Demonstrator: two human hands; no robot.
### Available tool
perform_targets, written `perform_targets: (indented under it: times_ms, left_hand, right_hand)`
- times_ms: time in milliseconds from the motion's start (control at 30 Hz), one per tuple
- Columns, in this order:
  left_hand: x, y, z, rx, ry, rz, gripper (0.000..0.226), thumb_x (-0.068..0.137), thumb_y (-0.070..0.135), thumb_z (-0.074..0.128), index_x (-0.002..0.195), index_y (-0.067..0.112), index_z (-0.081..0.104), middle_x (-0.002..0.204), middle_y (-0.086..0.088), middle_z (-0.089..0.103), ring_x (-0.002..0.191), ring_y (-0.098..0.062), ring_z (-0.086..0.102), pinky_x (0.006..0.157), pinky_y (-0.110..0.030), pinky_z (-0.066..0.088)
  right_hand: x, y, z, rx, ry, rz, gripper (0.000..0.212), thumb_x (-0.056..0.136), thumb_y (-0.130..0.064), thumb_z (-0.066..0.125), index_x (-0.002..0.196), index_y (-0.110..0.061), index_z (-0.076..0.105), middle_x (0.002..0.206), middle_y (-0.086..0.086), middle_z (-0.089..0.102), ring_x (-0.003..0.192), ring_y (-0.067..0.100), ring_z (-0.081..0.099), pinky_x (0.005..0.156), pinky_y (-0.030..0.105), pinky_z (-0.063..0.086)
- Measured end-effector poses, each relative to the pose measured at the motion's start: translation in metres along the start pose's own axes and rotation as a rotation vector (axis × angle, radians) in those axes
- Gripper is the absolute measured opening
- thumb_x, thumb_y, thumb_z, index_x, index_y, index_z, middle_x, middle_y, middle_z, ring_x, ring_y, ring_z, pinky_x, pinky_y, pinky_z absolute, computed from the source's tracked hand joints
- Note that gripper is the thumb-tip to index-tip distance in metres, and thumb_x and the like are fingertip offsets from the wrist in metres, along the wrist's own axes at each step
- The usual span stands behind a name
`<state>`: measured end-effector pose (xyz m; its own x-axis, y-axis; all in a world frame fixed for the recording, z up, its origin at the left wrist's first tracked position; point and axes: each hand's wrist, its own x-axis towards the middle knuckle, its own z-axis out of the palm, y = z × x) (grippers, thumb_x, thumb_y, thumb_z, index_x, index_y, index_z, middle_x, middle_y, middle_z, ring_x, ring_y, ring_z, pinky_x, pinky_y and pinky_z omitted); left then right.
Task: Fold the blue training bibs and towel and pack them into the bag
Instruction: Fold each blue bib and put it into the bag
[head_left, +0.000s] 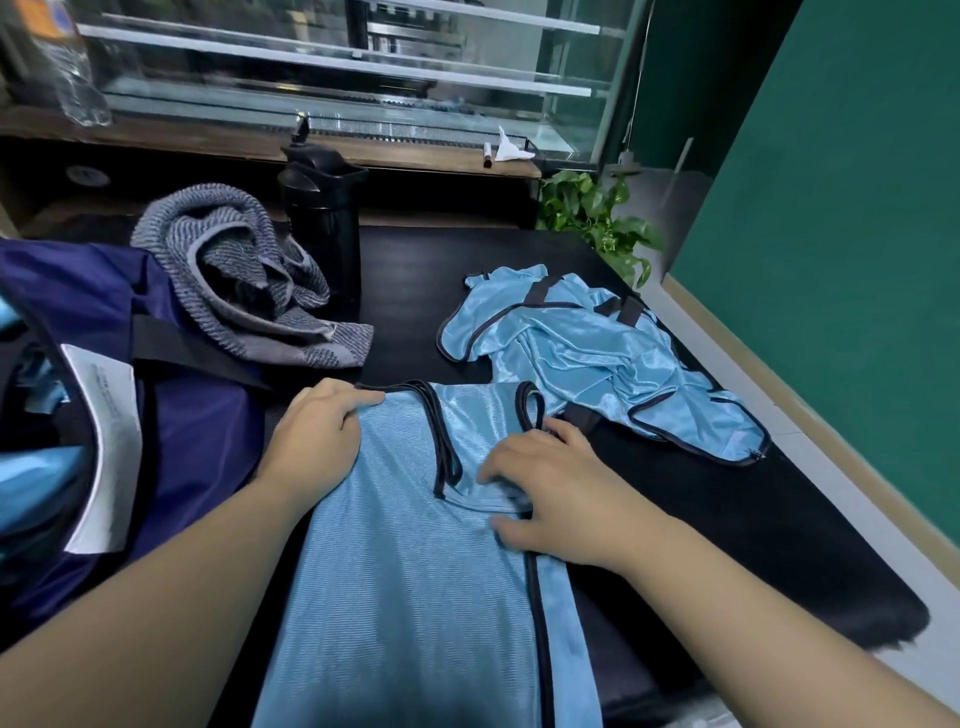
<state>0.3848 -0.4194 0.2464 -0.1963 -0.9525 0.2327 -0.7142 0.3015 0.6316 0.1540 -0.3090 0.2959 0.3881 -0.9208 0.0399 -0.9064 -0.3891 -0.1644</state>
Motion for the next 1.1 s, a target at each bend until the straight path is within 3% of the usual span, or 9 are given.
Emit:
perform_targets:
  times_ms: [100,200,333,467,600,800,900,1000,1100]
  left_hand:
    - [0.0,-0.002,0.0,-0.009,0.0,0.006,0.038,0.096,0.005,0.042,0.121,0.022,0.065,0.102,0.015,0.048,0.103,-0.007,0.039,0.094,-0.021,0.03]
    - [0.001,-0.002,0.001,0.004,0.004,0.007,0.039,0.095,0.004,0.042,0.12,0.022,0.065,0.102,0.014,0.048,0.101,-0.008,0.039,0.093,-0.021,0.03]
    - [0.002,-0.003,0.002,0.006,0.005,0.002,0.04,0.095,0.004,0.042,0.12,0.024,0.065,0.105,0.013,0.049,0.102,-0.008,0.038,0.093,-0.021,0.03]
    - [0.001,-0.003,0.001,0.008,0.007,-0.001,0.04,0.095,0.004,0.041,0.121,0.023,0.065,0.105,0.013,0.049,0.104,-0.01,0.04,0.095,-0.024,0.033]
    - [0.001,-0.002,0.001,0.003,0.007,0.001,0.04,0.095,0.004,0.04,0.121,0.023,0.065,0.105,0.013,0.048,0.107,-0.014,0.043,0.097,-0.027,0.035]
    - [0.001,-0.002,0.001,-0.003,-0.004,-0.002,0.041,0.095,0.005,0.039,0.122,0.024,0.064,0.109,0.012,0.051,0.109,-0.013,0.043,0.097,-0.026,0.034]
    - [0.001,-0.002,0.001,-0.011,0.0,-0.008,0.041,0.096,0.006,0.039,0.121,0.025,0.064,0.112,0.011,0.053,0.109,-0.013,0.043,0.097,-0.027,0.035]
    - [0.001,-0.002,0.002,-0.022,0.0,-0.014,0.039,0.096,0.006,0.039,0.119,0.025,0.065,0.112,0.012,0.053,0.109,-0.011,0.042,0.095,-0.023,0.033]
    - [-0.001,0.0,0.0,-0.032,0.001,-0.019,0.033,0.095,0.007,0.043,0.104,0.03,0.065,0.105,0.015,0.053,0.105,-0.011,0.044,0.09,-0.023,0.034]
  right_hand:
    - [-0.004,0.005,-0.003,0.008,-0.001,0.069,0.033,0.084,-0.023,0.057,0.117,-0.023,0.055,0.104,-0.014,0.046,0.111,0.011,0.043,0.104,0.028,0.029]
    - [-0.006,0.008,-0.007,0.025,0.024,0.124,0.025,0.085,-0.015,0.056,0.11,-0.02,0.058,0.108,-0.007,0.055,0.108,0.014,0.045,0.088,0.026,0.038]
    - [-0.003,0.004,-0.015,-0.009,0.108,0.147,0.019,0.088,-0.014,0.054,0.104,-0.019,0.063,0.103,-0.004,0.062,0.1,0.015,0.053,0.079,0.025,0.038]
    - [-0.002,-0.009,-0.022,0.006,0.164,-0.011,0.012,0.084,-0.018,0.061,0.094,-0.019,0.067,0.087,-0.004,0.065,0.085,0.018,0.059,0.079,0.031,0.043]
    - [-0.012,-0.014,-0.01,-0.013,0.053,-0.111,0.012,0.078,-0.026,0.06,0.089,-0.025,0.065,0.081,-0.012,0.06,0.079,0.012,0.057,0.073,0.029,0.041]
    - [-0.017,-0.015,-0.003,0.072,-0.073,-0.078,0.017,0.081,-0.037,0.049,0.087,-0.028,0.062,0.084,-0.014,0.056,0.086,0.003,0.048,0.087,0.028,0.038]
    - [-0.006,-0.011,-0.007,0.294,0.075,0.097,0.031,0.079,-0.05,0.047,0.076,-0.024,0.063,0.078,-0.011,0.058,0.083,0.004,0.048,0.081,0.025,0.038]
    - [0.018,0.008,-0.008,0.392,0.388,0.468,0.028,0.086,-0.038,0.063,0.075,-0.018,0.047,0.078,-0.006,0.048,0.081,0.016,0.043,0.067,0.028,0.031]
    - [0.036,0.019,-0.015,0.709,0.237,0.764,0.038,0.084,-0.04,0.069,0.095,-0.016,0.042,0.081,-0.004,0.045,0.07,0.013,0.044,0.056,0.023,0.033]
